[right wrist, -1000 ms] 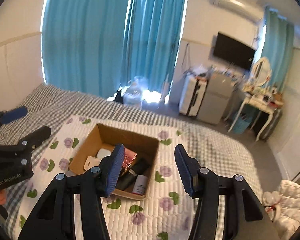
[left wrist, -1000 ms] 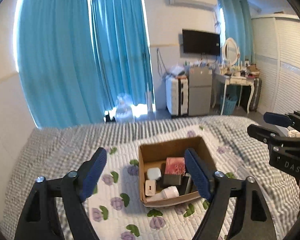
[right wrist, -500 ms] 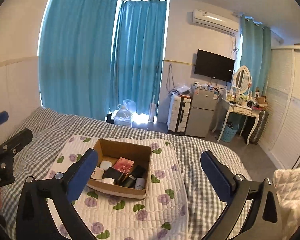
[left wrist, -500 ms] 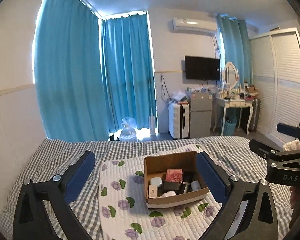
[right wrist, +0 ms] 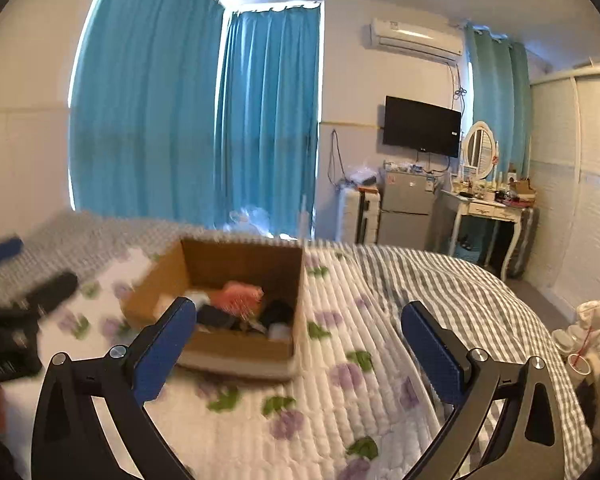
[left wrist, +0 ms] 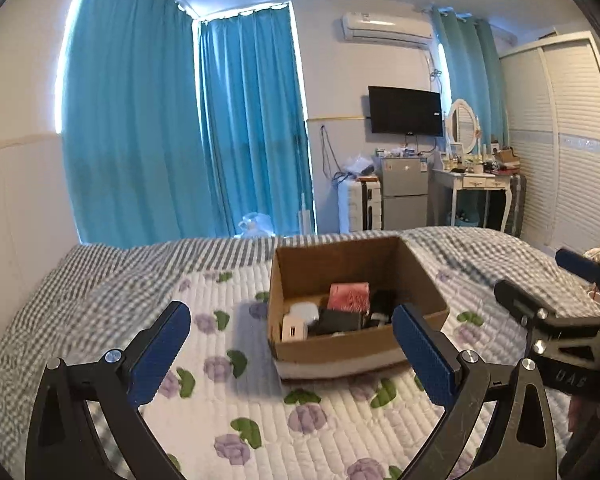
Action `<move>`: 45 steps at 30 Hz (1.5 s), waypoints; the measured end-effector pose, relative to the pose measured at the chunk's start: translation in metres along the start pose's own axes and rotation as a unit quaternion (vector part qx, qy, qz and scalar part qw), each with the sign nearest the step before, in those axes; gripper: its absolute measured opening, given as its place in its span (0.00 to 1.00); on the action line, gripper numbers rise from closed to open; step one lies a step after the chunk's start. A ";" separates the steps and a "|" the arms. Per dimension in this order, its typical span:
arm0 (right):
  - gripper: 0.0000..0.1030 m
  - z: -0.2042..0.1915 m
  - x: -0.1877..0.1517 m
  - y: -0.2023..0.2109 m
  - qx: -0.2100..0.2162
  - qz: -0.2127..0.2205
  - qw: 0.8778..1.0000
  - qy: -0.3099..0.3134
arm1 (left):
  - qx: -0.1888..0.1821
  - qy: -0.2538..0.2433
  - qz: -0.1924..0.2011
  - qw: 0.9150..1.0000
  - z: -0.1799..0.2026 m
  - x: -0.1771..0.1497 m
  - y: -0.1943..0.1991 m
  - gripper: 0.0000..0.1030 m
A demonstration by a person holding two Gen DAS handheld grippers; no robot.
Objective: Organize rigid objects
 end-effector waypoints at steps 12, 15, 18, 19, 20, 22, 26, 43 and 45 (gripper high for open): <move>1.00 0.002 -0.019 -0.017 -0.005 -0.012 1.000 -0.010 | 0.020 0.034 0.005 0.999 -0.013 -0.029 -0.012 1.00; 1.00 0.003 -0.022 -0.020 -0.004 -0.018 1.000 -0.016 | 0.019 0.040 0.010 0.999 -0.014 -0.028 -0.011 1.00; 1.00 0.003 -0.023 -0.020 -0.008 -0.019 1.000 -0.014 | 0.021 0.040 0.014 0.999 -0.014 -0.030 -0.011 1.00; 1.00 0.002 -0.024 -0.021 -0.010 -0.019 1.000 -0.012 | 0.021 0.042 0.011 0.999 -0.014 -0.030 -0.012 1.00; 1.00 0.002 -0.024 -0.020 -0.009 -0.019 1.000 -0.012 | 0.020 0.043 0.010 0.999 -0.015 -0.030 -0.012 1.00; 1.00 0.000 -0.024 -0.020 -0.005 -0.018 1.000 -0.009 | 0.019 0.045 0.010 0.999 -0.015 -0.030 -0.012 1.00; 1.00 -0.003 -0.024 -0.019 -0.006 -0.016 1.000 -0.004 | 0.018 0.045 0.011 0.999 -0.015 -0.030 -0.011 1.00; 1.00 -0.003 -0.026 -0.018 -0.006 -0.016 1.000 -0.007 | 0.014 0.038 0.002 0.999 -0.012 -0.033 -0.013 1.00; 1.00 -0.002 -0.026 -0.018 -0.006 -0.016 1.000 -0.008 | 0.015 0.038 0.001 0.999 -0.012 -0.033 -0.014 1.00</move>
Point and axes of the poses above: each gripper's, at about its wrist camera, not at the fingertips, and y roughly against the way its jaws point, z to its right, x to its top, the point moved 3 cm from there along -y, roughly the way its jaws point, and after that the axes turned 4 degrees about -z, right-handed, at the moved point
